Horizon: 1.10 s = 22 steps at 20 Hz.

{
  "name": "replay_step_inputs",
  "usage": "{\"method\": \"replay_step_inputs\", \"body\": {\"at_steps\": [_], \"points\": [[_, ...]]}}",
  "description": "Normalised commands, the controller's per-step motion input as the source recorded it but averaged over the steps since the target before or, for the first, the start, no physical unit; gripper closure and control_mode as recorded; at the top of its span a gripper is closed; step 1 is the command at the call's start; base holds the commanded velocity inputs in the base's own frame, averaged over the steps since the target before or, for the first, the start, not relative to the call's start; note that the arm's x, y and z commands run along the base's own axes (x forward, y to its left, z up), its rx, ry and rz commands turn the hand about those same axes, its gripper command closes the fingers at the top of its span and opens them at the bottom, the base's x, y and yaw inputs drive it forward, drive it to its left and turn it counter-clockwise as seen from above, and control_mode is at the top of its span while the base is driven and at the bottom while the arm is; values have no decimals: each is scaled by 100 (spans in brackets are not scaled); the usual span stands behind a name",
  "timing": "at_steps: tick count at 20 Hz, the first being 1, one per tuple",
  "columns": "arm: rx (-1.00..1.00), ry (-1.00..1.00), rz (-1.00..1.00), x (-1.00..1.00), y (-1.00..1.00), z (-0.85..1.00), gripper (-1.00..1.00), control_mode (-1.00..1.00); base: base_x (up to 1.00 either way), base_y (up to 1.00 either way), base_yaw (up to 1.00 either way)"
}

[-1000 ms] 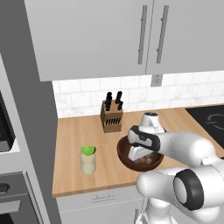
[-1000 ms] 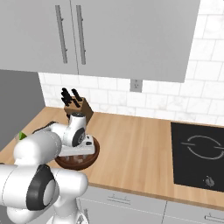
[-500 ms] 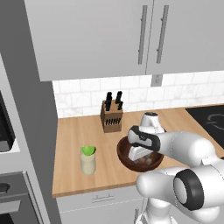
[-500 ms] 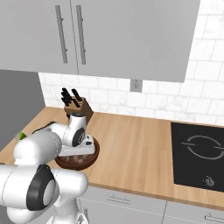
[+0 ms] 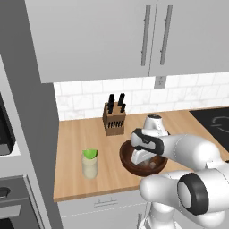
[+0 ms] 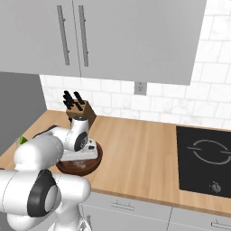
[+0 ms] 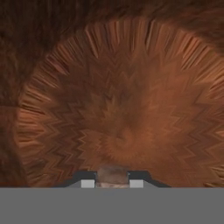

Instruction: Grab a lemon wedge from the fridge and one ice cube from the ice bowl, and put them in the glass of lemonade.

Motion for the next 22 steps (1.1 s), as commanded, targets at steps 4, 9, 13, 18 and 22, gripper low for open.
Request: {"method": "replay_step_inputs", "body": {"at_steps": [4, 9, 13, 18, 22], "points": [[0, 0, 0, 0, 0, 0, 100, -100, 0, 0, 0], [0, 0, -1, 0, -8, 2, 100, -100, 0, 0, 0], [0, -2, -2, 0, -1, 14, 100, -100, 0, 0, 0], [0, -13, -1, -4, 1, 21, 100, -100, 0, 0, 0], [3, -16, 0, -5, 0, 41, 100, -100, 0, 0, 0]]}}
